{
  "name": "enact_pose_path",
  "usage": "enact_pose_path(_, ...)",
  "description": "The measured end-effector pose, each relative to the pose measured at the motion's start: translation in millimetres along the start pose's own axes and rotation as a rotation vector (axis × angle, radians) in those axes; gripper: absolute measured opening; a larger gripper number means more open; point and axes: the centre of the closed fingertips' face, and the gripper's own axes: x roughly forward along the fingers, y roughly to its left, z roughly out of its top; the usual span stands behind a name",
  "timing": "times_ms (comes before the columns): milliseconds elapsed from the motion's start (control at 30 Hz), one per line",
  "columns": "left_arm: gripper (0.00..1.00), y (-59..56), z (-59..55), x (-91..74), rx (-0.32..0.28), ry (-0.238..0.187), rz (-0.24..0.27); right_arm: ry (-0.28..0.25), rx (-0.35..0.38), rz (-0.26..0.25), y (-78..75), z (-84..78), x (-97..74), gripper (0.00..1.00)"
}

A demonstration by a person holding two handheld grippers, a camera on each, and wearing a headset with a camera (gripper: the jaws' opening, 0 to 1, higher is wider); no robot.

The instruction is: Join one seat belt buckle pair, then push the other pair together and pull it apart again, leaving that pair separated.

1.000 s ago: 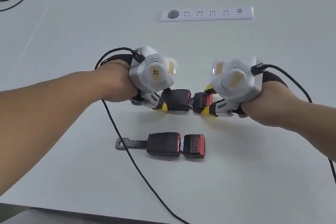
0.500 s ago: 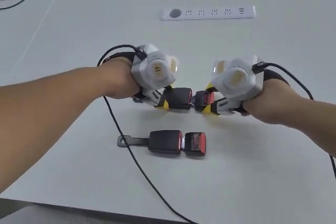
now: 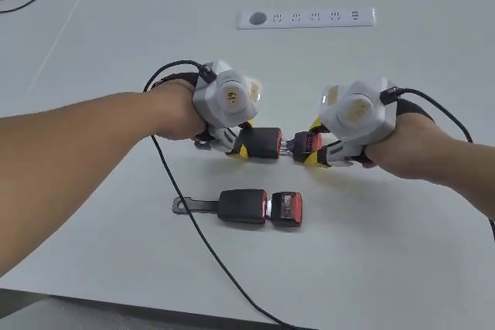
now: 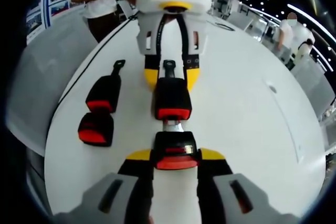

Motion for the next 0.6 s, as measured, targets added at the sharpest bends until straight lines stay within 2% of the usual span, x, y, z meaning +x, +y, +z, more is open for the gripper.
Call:
enact_pose_path(167,0.31,-0.5,0.8,0.2,0.006,0.012,-0.001,0.001,-0.022,-0.003,0.7,0.2,-0.5,0.30)
enact_pose_path(600,0.32,-0.9,1.0,0.2,-0.004,0.031,0.007,0.022,-0.029,-0.008,1.5,-25.4,-20.7,0.31)
